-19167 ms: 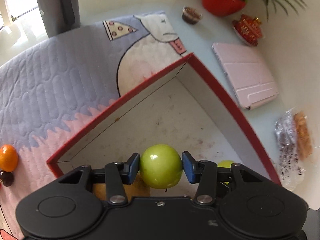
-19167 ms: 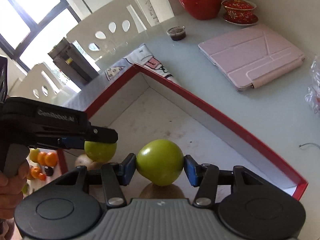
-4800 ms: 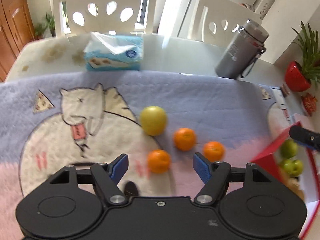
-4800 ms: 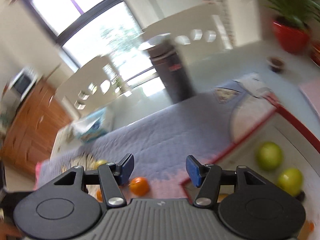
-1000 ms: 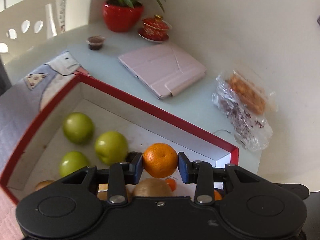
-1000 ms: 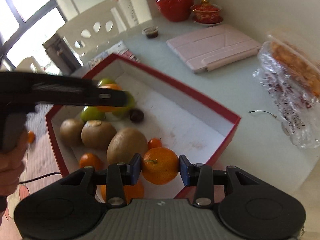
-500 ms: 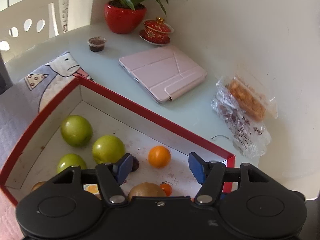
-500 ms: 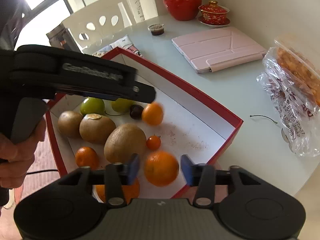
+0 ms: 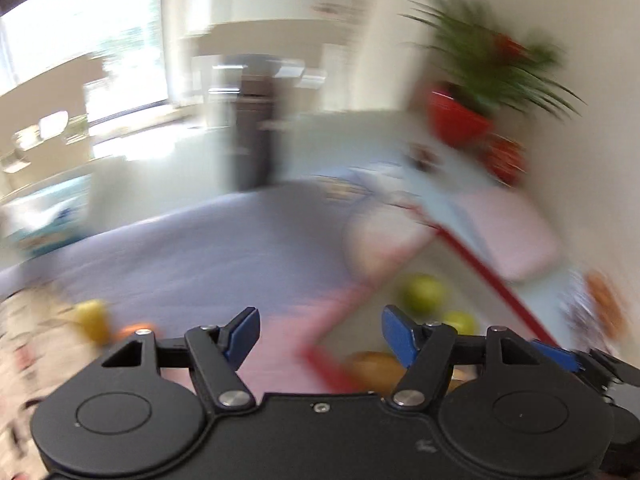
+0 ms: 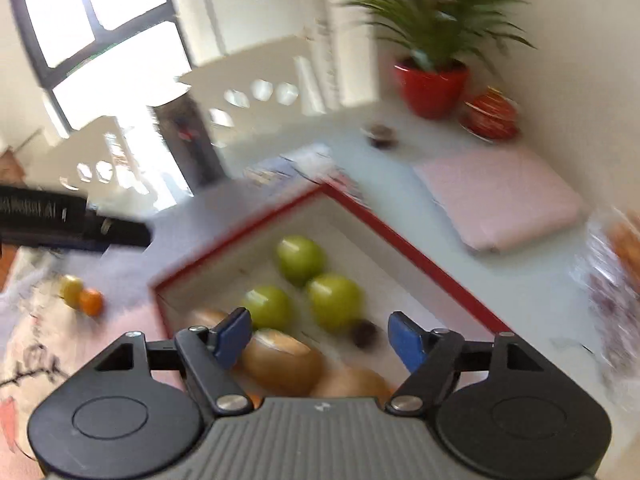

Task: Organize fruits
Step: 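Move both tools back over the yellow citrus and last mandarin, then grasp the yellow citrus with the left tool while the right tool grasps the mandarin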

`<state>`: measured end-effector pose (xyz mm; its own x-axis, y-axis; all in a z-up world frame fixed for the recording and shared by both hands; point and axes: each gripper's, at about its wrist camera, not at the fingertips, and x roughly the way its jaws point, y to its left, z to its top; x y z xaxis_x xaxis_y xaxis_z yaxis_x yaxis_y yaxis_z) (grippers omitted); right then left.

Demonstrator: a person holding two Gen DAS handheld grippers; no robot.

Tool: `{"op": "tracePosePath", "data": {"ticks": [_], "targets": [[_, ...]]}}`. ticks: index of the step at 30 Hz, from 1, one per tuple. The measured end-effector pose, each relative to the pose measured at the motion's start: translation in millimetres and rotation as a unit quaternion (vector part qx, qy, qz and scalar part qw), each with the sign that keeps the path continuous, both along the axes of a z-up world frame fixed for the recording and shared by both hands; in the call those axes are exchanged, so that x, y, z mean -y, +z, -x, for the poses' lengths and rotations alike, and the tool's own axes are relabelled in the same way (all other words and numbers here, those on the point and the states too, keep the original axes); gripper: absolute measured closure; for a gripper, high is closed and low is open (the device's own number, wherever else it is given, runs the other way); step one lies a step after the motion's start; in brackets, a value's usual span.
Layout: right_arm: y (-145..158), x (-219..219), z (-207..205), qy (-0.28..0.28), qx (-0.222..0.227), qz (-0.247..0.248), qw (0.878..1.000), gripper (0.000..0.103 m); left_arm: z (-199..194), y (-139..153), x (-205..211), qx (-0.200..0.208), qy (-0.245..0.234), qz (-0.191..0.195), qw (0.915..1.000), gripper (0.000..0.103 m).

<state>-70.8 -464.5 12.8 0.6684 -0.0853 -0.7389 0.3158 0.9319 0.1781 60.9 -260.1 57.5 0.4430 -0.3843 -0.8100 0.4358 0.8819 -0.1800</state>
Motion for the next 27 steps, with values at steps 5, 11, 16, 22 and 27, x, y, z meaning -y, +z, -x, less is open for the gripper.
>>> {"op": "tracePosePath", "data": {"ticks": [5,11,16,22,27], "targets": [[12,-59,-58,0.089,0.017,-0.001,0.996,0.026,-23,6,-81,0.000,0.089,0.001,0.9961,0.023],[22,-139,-111,0.206,0.017,0.011,0.978,0.026,-38,0,-158,-0.006,0.155,0.010,0.9878,0.022],[19,-189,-138,0.261,0.018,0.012,0.965,0.026,-51,-17,-198,-0.026,0.187,0.028,0.9817,0.022],[-3,-224,-155,0.304,-0.017,0.017,0.952,0.026,-69,-46,-225,-0.064,0.208,0.043,0.9751,0.022],[-30,-235,-170,0.321,-0.045,0.017,0.946,0.024,-90,-73,-232,-0.104,0.215,0.074,0.9681,0.022]]}}
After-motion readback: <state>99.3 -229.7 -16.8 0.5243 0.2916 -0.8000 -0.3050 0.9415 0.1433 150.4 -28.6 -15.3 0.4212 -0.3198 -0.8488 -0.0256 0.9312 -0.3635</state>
